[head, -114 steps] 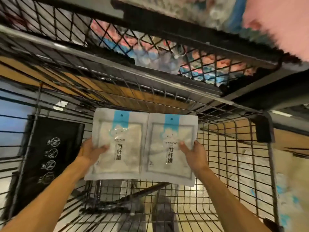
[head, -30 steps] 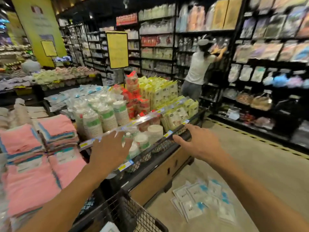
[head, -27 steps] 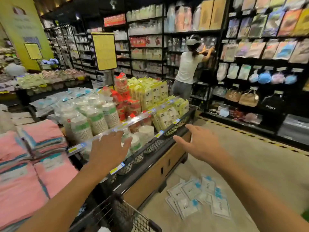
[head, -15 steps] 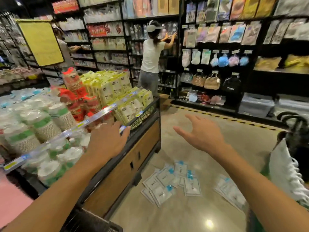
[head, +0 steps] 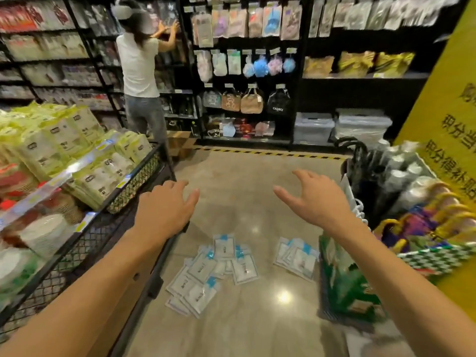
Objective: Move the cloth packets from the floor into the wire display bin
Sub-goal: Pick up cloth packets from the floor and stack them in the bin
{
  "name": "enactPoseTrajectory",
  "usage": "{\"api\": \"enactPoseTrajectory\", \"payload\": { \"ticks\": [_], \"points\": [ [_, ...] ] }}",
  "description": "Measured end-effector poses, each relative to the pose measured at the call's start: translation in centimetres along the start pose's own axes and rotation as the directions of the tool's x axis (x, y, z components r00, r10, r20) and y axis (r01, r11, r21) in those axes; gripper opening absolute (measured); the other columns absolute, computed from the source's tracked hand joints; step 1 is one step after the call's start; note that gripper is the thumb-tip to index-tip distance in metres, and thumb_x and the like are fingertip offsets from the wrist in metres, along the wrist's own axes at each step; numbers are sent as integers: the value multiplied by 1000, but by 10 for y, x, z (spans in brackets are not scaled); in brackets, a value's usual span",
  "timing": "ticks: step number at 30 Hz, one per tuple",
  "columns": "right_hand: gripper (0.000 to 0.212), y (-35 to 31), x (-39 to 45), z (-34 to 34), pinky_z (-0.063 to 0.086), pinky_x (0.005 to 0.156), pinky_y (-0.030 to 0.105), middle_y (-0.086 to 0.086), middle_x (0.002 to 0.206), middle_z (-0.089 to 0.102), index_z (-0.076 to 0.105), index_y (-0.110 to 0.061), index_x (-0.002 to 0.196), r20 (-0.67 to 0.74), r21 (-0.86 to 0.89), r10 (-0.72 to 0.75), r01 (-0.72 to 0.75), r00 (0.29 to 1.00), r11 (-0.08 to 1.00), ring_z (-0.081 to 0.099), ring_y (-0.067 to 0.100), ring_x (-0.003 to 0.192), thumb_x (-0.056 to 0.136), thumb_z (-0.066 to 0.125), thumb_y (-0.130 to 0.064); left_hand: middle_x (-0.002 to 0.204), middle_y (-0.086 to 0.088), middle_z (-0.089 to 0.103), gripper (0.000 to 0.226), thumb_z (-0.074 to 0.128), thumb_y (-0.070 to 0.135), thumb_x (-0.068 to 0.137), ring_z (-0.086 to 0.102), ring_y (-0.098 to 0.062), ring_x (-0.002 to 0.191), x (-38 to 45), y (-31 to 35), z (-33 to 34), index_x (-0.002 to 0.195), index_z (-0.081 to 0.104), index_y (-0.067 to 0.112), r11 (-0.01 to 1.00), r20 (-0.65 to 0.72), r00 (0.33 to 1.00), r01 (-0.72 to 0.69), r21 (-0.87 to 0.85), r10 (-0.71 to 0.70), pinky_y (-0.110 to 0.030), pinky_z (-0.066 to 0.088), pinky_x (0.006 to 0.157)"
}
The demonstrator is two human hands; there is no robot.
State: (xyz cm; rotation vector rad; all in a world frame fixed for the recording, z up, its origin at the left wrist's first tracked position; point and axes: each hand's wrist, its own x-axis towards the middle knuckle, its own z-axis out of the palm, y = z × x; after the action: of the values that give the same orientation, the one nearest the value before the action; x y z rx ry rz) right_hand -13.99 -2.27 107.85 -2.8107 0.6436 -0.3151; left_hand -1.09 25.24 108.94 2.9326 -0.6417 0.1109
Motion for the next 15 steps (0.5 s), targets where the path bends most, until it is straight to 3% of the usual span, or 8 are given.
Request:
{"api": "enactPoseTrajectory", "payload": {
  "ticks": [8,15],
  "points": [
    [87,57,37,5,45,111,45,4,158,48,37,-20,158,-15,-57,167,-168,986,984,50,30,139,94,39,-79,149,-6,54,60,31,60,102,52,-29,134,93,52,53,149,45,25,992,32,994,-99,-79,102,-50,40,108],
    [86,81,93,17,46,107,45,1,161,43,36,-22,159,-45,-67,306,-309,951,949,48,29,141,94,40,-78,152,-7,52,64,28,62,101,52,-30,135,205,60,93,151,42,25,977,43,984,-166,-136,173,-55,42,110]
  ]
}}
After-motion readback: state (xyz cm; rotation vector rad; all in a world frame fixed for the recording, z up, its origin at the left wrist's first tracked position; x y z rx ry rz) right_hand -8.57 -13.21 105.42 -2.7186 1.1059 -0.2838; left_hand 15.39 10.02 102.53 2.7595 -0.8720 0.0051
